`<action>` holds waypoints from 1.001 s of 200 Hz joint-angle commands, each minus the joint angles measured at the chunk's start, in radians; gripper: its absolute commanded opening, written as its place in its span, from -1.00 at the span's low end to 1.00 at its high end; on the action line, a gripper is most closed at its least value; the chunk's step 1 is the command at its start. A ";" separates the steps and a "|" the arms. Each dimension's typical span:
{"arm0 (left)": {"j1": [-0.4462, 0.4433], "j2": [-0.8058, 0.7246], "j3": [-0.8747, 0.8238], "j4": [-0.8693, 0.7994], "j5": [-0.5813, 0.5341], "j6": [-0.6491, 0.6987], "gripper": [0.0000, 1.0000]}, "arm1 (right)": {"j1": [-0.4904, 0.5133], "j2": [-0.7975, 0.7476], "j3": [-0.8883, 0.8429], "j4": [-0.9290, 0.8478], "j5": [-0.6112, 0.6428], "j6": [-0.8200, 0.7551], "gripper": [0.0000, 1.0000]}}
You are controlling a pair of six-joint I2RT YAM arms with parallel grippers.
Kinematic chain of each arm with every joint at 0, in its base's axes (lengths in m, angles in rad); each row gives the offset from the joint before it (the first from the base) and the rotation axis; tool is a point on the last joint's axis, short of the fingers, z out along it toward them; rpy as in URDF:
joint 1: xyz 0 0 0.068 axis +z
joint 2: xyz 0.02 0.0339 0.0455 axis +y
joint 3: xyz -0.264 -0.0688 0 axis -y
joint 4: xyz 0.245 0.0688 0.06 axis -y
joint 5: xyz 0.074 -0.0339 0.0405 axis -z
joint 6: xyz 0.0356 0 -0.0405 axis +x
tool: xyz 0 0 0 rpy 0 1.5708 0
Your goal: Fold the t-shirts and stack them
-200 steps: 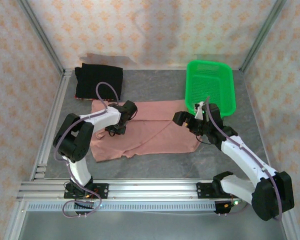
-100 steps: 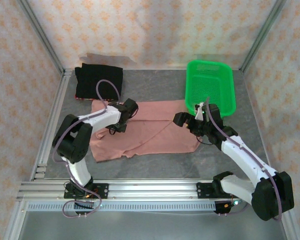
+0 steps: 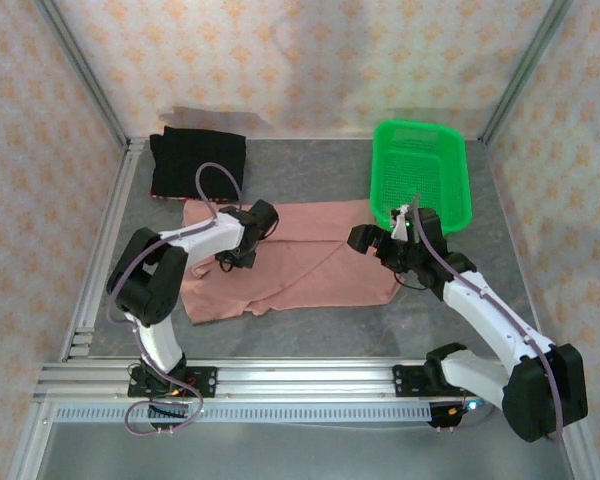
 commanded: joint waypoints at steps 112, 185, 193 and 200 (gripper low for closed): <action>0.081 0.090 0.089 -0.039 -0.057 0.027 -0.56 | -0.033 -0.035 0.006 -0.025 -0.005 -0.015 0.99; 0.103 0.104 0.067 -0.036 -0.082 0.033 -0.55 | -0.043 -0.029 0.006 -0.024 -0.013 -0.016 0.99; 0.106 0.108 0.066 -0.034 -0.083 0.032 -0.55 | -0.046 -0.028 0.006 -0.024 -0.015 -0.016 0.99; 0.107 0.109 0.064 -0.031 -0.081 0.033 -0.55 | -0.045 -0.027 0.006 -0.024 -0.014 -0.017 0.99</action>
